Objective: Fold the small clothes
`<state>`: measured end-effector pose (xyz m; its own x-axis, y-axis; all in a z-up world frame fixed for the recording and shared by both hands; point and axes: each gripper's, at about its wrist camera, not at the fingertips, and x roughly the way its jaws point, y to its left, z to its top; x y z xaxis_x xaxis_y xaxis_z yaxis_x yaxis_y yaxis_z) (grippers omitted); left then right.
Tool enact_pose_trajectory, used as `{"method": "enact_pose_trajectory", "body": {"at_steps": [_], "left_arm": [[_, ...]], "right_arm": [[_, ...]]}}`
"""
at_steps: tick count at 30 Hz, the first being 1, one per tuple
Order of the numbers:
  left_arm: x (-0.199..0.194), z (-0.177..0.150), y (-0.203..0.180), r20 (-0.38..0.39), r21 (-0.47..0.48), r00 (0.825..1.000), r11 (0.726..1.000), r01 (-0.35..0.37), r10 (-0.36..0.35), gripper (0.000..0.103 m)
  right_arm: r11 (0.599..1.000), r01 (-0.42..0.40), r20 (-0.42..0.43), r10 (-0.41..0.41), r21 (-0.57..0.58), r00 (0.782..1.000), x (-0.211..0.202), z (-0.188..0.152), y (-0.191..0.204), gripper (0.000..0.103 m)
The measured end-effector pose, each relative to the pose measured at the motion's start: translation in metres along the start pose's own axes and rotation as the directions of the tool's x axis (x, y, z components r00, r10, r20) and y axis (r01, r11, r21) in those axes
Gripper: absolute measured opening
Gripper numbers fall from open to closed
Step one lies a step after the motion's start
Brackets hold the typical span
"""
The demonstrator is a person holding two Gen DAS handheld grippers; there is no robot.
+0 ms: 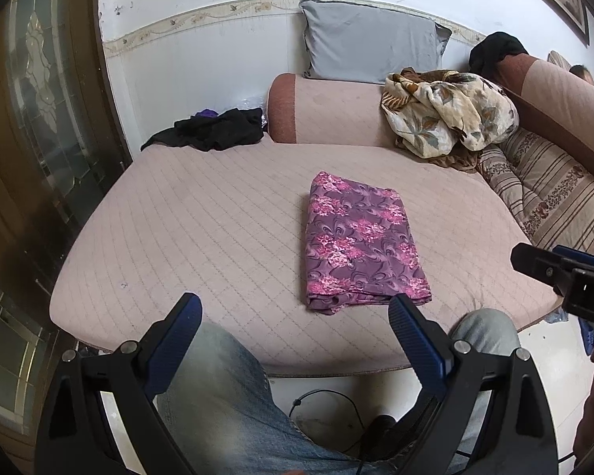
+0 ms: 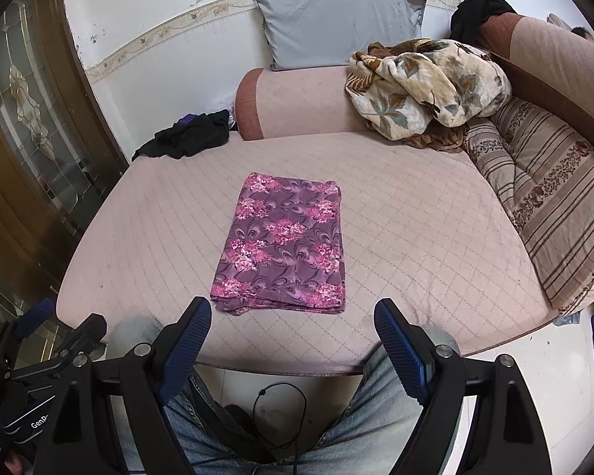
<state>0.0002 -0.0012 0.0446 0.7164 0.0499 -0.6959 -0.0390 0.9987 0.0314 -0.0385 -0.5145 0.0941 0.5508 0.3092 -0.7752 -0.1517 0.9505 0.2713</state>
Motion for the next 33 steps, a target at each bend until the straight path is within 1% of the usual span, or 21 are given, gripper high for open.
{"method": "enact_pose_trajectory", "body": {"at_steps": [4,12,14,19,23,25,29,33], "left_arm": [[0.001,0.001,-0.001,0.000,0.005,1.000,1.000,-0.006,0.006,0.095],[0.012,0.008,-0.002,-0.020,0.026,1.000,0.999,-0.022,0.023,0.095],[0.011,0.009,-0.002,-0.013,0.019,1.000,1.000,-0.024,0.024,0.095],[0.012,0.010,-0.005,-0.019,0.030,0.999,0.999,-0.027,0.027,0.095],[0.012,0.010,-0.006,-0.017,0.033,0.999,0.999,-0.038,0.038,0.095],[0.012,0.012,-0.004,-0.015,0.029,0.999,0.999,-0.043,0.043,0.095],[0.015,0.010,-0.004,-0.020,0.029,0.998,0.998,-0.054,0.054,0.095],[0.021,0.009,-0.003,-0.034,0.020,0.998,0.999,-0.051,0.051,0.095]], "right_arm": [[1.000,-0.001,0.007,0.001,-0.004,1.000,-0.001,-0.001,0.001,0.088],[1.000,-0.009,-0.008,0.009,-0.010,1.000,0.004,0.004,0.000,0.088],[1.000,0.005,-0.004,-0.005,-0.012,1.000,0.006,0.006,-0.001,0.088],[0.999,-0.045,-0.012,0.045,0.005,0.999,0.008,0.009,-0.003,0.088],[0.999,-0.028,0.007,0.028,-0.025,1.000,0.007,0.013,0.000,0.088],[0.999,-0.033,0.011,0.033,-0.020,0.999,0.006,0.015,-0.001,0.088],[0.999,-0.042,0.006,0.043,-0.010,0.999,0.007,0.016,-0.002,0.088],[0.999,-0.040,-0.001,0.040,-0.023,0.999,0.011,0.015,0.002,0.088]]}}
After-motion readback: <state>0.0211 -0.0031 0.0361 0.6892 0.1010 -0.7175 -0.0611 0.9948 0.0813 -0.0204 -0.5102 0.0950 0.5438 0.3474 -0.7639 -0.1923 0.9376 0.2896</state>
